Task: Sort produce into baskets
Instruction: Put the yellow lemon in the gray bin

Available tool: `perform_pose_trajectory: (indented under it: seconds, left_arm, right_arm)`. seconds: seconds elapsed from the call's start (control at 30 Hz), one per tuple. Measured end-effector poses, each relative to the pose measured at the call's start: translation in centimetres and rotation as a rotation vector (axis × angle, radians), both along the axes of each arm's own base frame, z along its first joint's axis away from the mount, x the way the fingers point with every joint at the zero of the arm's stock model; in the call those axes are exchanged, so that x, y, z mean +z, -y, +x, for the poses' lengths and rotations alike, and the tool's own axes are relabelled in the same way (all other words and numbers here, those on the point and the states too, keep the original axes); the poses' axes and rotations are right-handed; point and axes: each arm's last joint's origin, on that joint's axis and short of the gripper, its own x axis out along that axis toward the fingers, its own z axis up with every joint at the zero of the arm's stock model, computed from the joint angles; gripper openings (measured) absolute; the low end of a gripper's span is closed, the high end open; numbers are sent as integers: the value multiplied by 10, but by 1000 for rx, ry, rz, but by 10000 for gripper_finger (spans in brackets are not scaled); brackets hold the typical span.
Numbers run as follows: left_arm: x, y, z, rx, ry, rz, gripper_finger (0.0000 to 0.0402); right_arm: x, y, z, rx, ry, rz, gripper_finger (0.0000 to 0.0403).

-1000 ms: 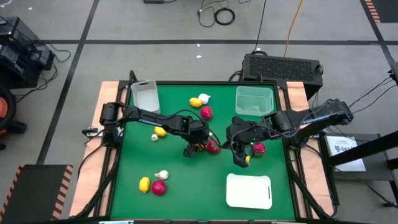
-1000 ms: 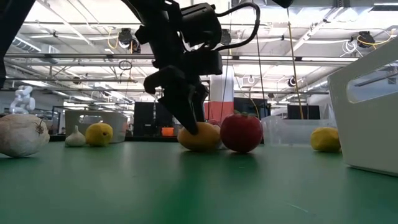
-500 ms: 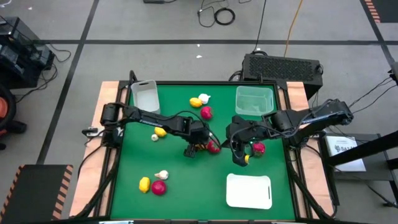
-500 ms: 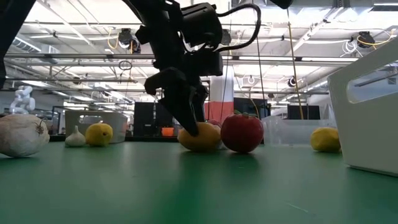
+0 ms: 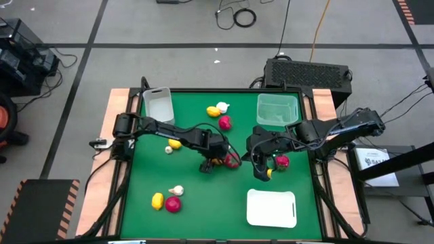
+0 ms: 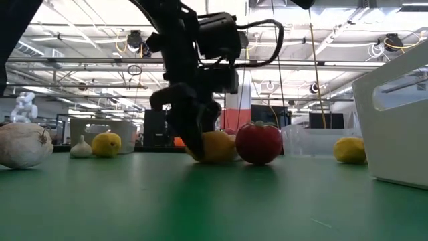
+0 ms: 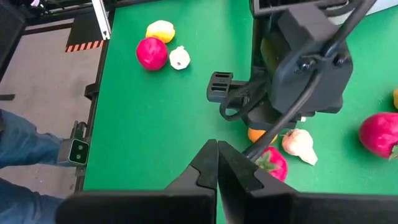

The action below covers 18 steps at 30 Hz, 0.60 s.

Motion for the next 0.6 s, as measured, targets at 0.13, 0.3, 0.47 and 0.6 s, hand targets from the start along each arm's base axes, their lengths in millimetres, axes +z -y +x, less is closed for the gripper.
perform_pose_trajectory:
  seconds: [0.13, 0.3, 0.47, 0.6]
  left_arm:
    - [1, 0, 0, 8, 3, -2, 293]
    - [3, 0, 0, 25, 5, -11, 250]
    - [14, 0, -5, 25, 0, -13, 211]
    - [38, -3, -15, 58, 22, -25, 221]
  right_arm:
    - [0, 0, 0, 0, 0, 0, 0]
    - [0, 0, 0, 0, 0, 0, 0]
    - [0, 0, 0, 0, 0, 0, 0]
    - [0, 0, 0, 5, 4, -7, 0]
